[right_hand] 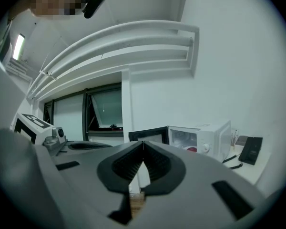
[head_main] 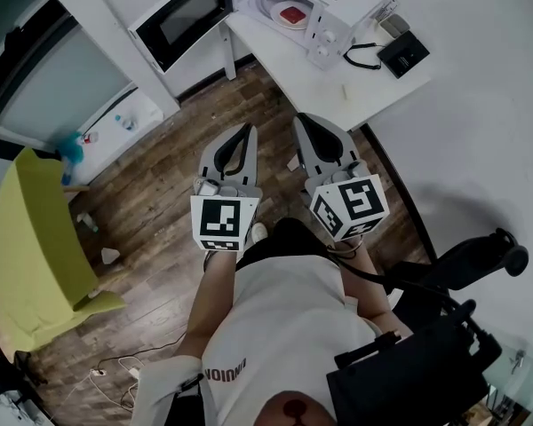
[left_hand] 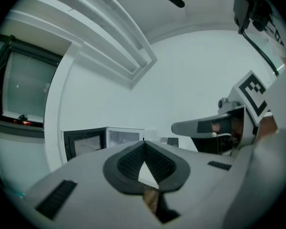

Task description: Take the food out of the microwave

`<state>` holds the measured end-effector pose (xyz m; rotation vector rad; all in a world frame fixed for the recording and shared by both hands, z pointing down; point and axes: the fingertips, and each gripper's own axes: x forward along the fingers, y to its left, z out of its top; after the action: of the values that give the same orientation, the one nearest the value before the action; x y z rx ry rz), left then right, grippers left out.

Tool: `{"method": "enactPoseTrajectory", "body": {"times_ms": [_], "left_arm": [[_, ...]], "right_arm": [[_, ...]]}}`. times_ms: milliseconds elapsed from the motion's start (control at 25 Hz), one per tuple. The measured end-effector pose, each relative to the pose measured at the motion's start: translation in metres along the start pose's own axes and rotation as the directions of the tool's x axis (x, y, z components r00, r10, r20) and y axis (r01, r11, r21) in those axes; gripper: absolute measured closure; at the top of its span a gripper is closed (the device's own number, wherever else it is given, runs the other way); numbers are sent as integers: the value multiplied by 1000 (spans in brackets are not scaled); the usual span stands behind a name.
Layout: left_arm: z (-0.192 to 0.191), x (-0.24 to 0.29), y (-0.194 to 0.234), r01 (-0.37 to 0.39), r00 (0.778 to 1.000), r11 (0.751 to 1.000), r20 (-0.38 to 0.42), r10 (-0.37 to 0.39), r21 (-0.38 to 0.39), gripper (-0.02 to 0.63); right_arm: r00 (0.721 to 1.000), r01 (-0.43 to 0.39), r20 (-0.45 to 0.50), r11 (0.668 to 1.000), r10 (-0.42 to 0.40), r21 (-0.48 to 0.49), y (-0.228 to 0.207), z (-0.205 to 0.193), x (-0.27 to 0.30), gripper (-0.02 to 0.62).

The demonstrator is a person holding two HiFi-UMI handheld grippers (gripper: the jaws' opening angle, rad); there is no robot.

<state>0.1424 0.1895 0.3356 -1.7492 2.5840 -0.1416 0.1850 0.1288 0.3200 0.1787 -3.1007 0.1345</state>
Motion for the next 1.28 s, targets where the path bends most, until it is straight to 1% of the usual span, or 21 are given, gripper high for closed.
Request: {"method": "enactPoseTrajectory", "body": {"times_ms": [280, 560, 920, 1280], "left_arm": [[-17, -5, 14, -2, 999, 1000, -32, 1, -24, 594], [-27, 9, 41, -45, 998, 998, -44, 43, -35, 594], [-21, 58, 85, -53, 998, 999, -46, 52, -9, 594], [-17, 132, 115, -32, 998, 999, -59, 31, -20, 594]], "right_arm": [[1000, 14, -14, 1000, -14, 3, 8, -6, 12, 574], [1000, -18, -12, 1000, 18, -4, 5, -6, 45, 574], [1000, -30, -8, 1000, 30, -1, -20, 5, 108, 574], [1000, -21, -21, 1000, 20, -6, -67, 18, 171, 574]]}}
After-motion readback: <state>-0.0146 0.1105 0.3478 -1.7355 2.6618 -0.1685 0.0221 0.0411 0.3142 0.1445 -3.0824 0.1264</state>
